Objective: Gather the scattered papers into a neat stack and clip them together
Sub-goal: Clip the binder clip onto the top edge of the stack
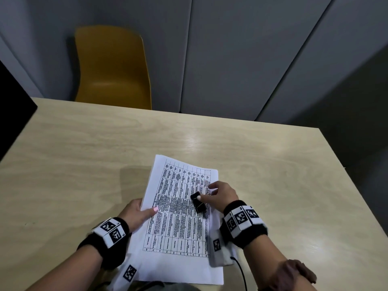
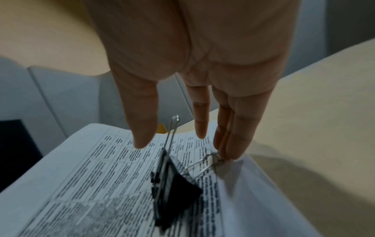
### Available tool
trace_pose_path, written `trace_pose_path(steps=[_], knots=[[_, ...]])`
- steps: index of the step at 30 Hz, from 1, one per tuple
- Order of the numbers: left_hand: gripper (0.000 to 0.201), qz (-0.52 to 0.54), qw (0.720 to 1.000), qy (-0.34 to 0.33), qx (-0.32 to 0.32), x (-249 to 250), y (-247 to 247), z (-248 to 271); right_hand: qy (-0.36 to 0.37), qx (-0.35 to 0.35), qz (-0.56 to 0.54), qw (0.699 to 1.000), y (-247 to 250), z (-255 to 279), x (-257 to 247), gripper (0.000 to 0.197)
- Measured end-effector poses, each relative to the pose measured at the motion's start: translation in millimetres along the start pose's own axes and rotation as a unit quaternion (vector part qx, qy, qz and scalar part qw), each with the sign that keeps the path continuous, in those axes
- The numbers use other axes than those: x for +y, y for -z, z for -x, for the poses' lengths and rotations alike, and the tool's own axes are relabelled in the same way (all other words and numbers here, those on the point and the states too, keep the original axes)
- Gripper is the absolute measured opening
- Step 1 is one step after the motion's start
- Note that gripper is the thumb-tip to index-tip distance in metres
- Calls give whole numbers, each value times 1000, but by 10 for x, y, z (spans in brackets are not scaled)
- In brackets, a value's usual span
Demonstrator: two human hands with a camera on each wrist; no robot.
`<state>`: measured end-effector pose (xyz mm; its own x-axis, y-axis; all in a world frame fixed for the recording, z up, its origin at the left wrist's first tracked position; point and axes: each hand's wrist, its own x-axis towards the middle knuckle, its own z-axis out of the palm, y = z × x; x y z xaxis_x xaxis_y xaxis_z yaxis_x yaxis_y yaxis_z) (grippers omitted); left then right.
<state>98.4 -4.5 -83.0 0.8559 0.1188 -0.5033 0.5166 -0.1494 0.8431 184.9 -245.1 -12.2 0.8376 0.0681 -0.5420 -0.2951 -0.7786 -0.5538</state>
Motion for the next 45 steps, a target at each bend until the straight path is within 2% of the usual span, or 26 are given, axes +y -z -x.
trace_pose_path(steps=[6, 15, 19, 22, 24, 26, 28, 30, 32, 37, 40, 42, 45], knots=[[11, -8, 1000, -18, 5, -11, -8, -7, -39, 8, -69, 997, 17, -82, 62, 24], [11, -1, 1000, -23, 5, -11, -16, 13, 16, -9, -60, 998, 96, -4, 16, 31], [15, 5, 999, -32, -1, 14, -22, 40, 29, -35, -29, 999, 147, 44, -27, 22], [11, 12, 999, -38, 0, 37, -24, 82, 33, -82, 118, 989, 213, 97, -146, 63], [19, 22, 999, -46, 3, 19, -20, 103, 65, -83, 226, 968, 246, 142, -278, 64], [14, 17, 999, -50, 10, 15, -38, 120, 105, -45, 249, 962, 293, 157, -397, 53], [13, 13, 998, -53, 16, 3, -56, 126, 158, 28, 220, 962, 399, 154, -522, 41], [10, 5, 999, -50, 22, 8, -74, 138, 213, 106, 208, 949, 532, 109, -662, 32], [6, 0, 998, -49, 26, 32, -86, 161, 252, 139, 215, 933, 621, 63, -813, 26], [21, -47, 995, -80, 35, 70, -110, 224, 301, 81, 308, 899, 660, -7, -1065, 22], [20, -66, 994, -81, 42, 43, -106, 221, 315, 50, 353, 880, 670, 3, -1179, 21], [18, -59, 995, -72, 38, 17, -96, 204, 319, 30, 349, 880, 675, 0, -1244, 21], [15, -40, 996, -67, 32, 34, -94, 219, 312, -11, 275, 909, 696, -50, -1291, 23]])
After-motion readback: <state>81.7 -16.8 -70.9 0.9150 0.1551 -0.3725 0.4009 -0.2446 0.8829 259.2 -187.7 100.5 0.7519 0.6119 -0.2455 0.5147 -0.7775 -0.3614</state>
